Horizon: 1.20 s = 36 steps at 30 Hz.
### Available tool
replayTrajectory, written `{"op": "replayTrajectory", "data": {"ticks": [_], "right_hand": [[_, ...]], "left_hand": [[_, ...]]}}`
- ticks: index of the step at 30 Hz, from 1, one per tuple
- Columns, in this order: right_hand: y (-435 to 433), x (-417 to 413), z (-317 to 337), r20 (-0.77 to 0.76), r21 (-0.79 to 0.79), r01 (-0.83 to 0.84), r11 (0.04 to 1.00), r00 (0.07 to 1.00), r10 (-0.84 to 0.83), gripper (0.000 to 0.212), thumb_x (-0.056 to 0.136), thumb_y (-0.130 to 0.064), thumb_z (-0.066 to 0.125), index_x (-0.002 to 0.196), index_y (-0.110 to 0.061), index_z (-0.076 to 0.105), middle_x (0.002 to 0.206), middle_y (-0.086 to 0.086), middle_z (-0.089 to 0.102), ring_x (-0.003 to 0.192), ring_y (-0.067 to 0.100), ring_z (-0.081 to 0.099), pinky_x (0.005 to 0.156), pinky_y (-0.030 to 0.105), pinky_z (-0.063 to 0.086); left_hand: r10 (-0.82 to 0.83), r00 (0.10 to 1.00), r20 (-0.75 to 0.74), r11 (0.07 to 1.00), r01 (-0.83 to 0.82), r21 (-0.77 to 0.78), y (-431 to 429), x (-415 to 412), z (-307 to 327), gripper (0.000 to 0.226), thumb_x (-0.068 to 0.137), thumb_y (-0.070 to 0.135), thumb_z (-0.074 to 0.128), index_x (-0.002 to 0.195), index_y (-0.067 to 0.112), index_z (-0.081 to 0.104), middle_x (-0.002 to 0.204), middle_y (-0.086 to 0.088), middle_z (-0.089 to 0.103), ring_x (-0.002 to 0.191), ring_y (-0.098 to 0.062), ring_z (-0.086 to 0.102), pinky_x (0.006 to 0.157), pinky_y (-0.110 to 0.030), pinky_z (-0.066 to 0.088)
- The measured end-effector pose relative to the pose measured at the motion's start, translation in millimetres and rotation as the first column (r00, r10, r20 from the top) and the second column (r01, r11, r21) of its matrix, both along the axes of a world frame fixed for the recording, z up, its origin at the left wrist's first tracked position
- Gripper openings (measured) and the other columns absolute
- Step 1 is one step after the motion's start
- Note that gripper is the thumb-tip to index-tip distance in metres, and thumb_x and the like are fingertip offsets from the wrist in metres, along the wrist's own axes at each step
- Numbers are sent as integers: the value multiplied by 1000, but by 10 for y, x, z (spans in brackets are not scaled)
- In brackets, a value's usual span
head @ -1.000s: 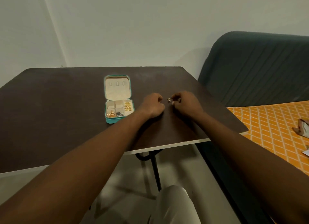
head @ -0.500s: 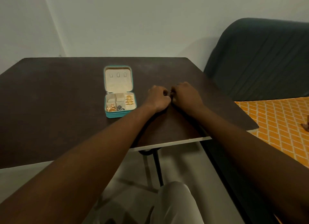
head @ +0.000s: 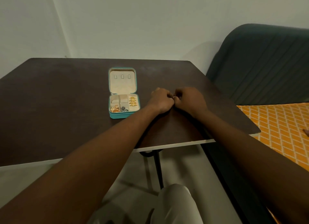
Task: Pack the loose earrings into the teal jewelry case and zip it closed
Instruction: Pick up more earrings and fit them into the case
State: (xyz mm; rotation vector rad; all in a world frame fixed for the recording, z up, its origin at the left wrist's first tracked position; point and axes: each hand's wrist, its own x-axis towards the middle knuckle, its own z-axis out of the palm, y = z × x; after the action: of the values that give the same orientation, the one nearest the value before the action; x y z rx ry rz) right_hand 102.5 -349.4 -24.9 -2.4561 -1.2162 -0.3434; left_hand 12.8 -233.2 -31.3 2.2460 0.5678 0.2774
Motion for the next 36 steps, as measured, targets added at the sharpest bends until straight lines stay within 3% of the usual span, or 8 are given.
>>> {"op": "replayTrajectory", "data": {"ticks": [5, 9, 12, 16, 23, 26, 31, 36], "right_hand": [[60, 16, 13, -194, 135, 62, 989, 980, -35, 3, 80, -19, 66, 81, -16, 67, 78, -1, 67, 72, 15, 63, 64, 33, 55], [82, 24, 31, -372, 273, 141, 952, 928, -31, 12, 78, -9, 73, 87, -15, 68, 76, -3, 66, 70, 10, 63, 64, 24, 48], [66, 9, 87, -512, 375, 211, 903, 859, 12, 16, 77, -2, 78, 89, -10, 73, 80, 1, 70, 75, 14, 67, 67, 26, 54], [52, -98, 210, -687, 447, 260, 856, 713, 142, 19, 83, 3, 70, 100, -4, 75, 92, 12, 74, 80, 19, 67, 63, 26, 53], [184, -413, 459, -771, 509, 278, 815, 568, 287, 22, 87, 8, 65, 107, 3, 73, 100, 21, 73, 88, 28, 70, 82, 41, 60], [297, -551, 520, -775, 513, 237, 825, 542, 326, 21, 87, 9, 65, 106, 3, 73, 99, 22, 74, 89, 30, 72, 81, 40, 62], [522, -843, 633, -769, 476, 122, 871, 538, 345, 16, 91, 1, 67, 105, 1, 74, 96, 18, 76, 84, 24, 75, 73, 33, 64], [790, -1107, 692, -785, 421, 71, 904, 529, 324, 14, 93, 0, 64, 102, 3, 73, 93, 20, 76, 77, 22, 74, 69, 32, 64]], "left_hand": [[-5, 1000, 13, 1000, 5, -21, 26, 25, -39, 50, 73, 30, 49, 115, 24, 74, 127, -7, 66, 115, -28, 61, 98, -49, 53], [9, 999, 52, 998, -5, -64, -46, -74, 60, 42, 78, 25, 53, 112, 24, 76, 119, -4, 70, 111, -25, 62, 97, -45, 53], [16, 989, 147, 991, 4, -135, -56, -115, 102, 35, 92, 7, 55, 117, 19, 75, 113, 2, 69, 102, -14, 60, 88, -31, 48], [80, 962, 261, 969, -13, -247, -32, -209, 148, 30, 95, 6, 57, 114, 17, 76, 112, -2, 71, 101, -14, 61, 88, -29, 49], [143, 940, 309, 921, -12, -389, 142, -536, 359, 28, 87, 0, 61, 103, 13, 79, 94, -5, 76, 83, -11, 63, 68, -20, 47], [142, 945, 294, 917, -13, -399, 288, -742, 458, 27, 84, -1, 63, 99, 13, 81, 86, -6, 76, 78, -14, 63, 65, -22, 48], [139, 952, 273, 936, -36, -350, 559, -1153, 600, 14, 91, 11, 70, 102, 13, 79, 96, -5, 76, 87, -14, 69, 80, -26, 58], [165, 965, 202, 946, -96, -311, 785, -1461, 670, 14, 92, 15, 71, 104, 11, 77, 102, -6, 74, 86, -14, 70, 60, -18, 57]]}}
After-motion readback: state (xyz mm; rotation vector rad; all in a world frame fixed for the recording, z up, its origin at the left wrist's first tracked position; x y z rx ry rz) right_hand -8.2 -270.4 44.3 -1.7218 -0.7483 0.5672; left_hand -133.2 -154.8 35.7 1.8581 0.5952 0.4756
